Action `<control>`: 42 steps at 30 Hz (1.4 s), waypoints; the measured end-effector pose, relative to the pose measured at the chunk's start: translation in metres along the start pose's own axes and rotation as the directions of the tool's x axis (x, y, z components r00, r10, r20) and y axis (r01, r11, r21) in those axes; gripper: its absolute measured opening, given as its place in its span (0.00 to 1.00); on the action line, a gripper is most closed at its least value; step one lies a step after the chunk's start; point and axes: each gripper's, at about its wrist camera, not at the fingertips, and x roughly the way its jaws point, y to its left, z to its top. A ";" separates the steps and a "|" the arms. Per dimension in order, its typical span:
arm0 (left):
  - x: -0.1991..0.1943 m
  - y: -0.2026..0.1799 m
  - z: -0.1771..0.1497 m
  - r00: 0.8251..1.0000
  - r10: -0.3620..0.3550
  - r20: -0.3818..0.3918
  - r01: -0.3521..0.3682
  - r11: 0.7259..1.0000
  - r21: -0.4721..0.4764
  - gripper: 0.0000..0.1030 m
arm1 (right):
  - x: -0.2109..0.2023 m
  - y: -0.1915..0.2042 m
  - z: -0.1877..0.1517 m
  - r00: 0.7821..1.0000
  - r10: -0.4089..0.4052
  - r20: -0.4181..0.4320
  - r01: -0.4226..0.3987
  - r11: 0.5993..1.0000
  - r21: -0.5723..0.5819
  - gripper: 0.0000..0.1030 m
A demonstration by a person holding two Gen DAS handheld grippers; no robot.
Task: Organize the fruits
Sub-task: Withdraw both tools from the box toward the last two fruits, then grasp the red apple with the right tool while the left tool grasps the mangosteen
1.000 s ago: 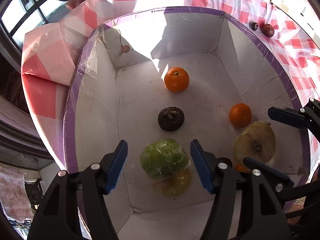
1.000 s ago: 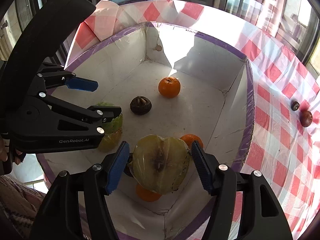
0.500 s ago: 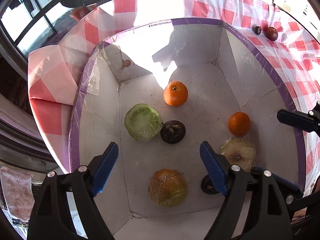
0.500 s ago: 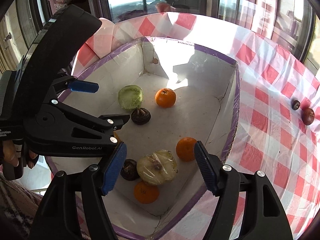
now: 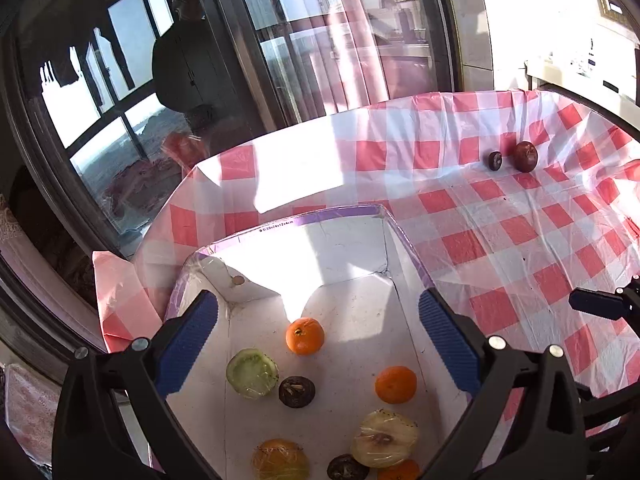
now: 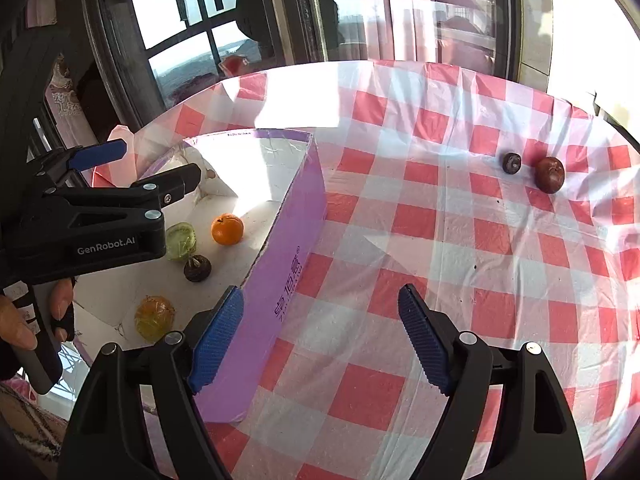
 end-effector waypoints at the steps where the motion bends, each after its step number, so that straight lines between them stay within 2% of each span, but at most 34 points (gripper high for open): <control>1: -0.001 -0.011 0.004 1.000 -0.025 0.010 0.025 1.000 0.014 0.98 | 0.000 -0.010 -0.003 1.000 -0.016 -0.011 0.016 1.000 0.013 0.76; 6: 0.005 -0.079 0.012 0.991 -0.131 -0.025 0.133 0.984 0.121 0.98 | 0.001 -0.059 -0.014 0.992 -0.094 -0.078 0.098 0.994 0.044 0.79; 10: 0.014 -0.124 0.014 0.979 -0.194 -0.065 0.202 0.966 0.162 0.98 | 0.005 -0.104 -0.022 0.982 -0.133 -0.133 0.146 0.985 0.090 0.81; 14: 0.034 -0.166 0.006 0.959 -0.229 -0.166 0.256 0.952 0.166 0.98 | 0.016 -0.146 -0.034 0.963 -0.167 -0.210 0.196 0.973 0.124 0.84; 16: 0.052 -0.181 0.000 0.938 -0.236 -0.252 0.277 0.950 0.143 0.98 | 0.022 -0.166 -0.041 0.957 -0.170 -0.237 0.207 0.968 0.141 0.84; 22: 0.100 -0.214 -0.010 0.892 -0.218 -0.396 0.256 0.965 0.047 0.98 | 0.041 -0.222 -0.044 0.942 -0.194 -0.273 0.246 0.954 0.172 0.84; 24: 0.119 -0.222 -0.007 0.875 -0.216 -0.432 0.238 0.971 -0.004 0.98 | 0.050 -0.241 -0.038 0.938 -0.206 -0.278 0.262 0.947 0.184 0.84; 26: 0.136 -0.228 -0.003 0.866 -0.213 -0.452 0.215 0.975 -0.049 0.98 | 0.058 -0.257 -0.028 0.938 -0.221 -0.268 0.276 0.943 0.188 0.84; 33: 0.180 -0.238 0.015 0.864 -0.168 -0.475 0.125 0.985 -0.122 0.98 | 0.100 -0.298 0.025 0.943 -0.266 -0.201 0.300 0.940 0.164 0.84; 42: 0.208 -0.242 0.034 0.864 -0.131 -0.487 0.074 0.988 -0.135 0.98 | 0.161 -0.325 0.096 0.949 -0.295 -0.107 0.308 0.941 0.140 0.84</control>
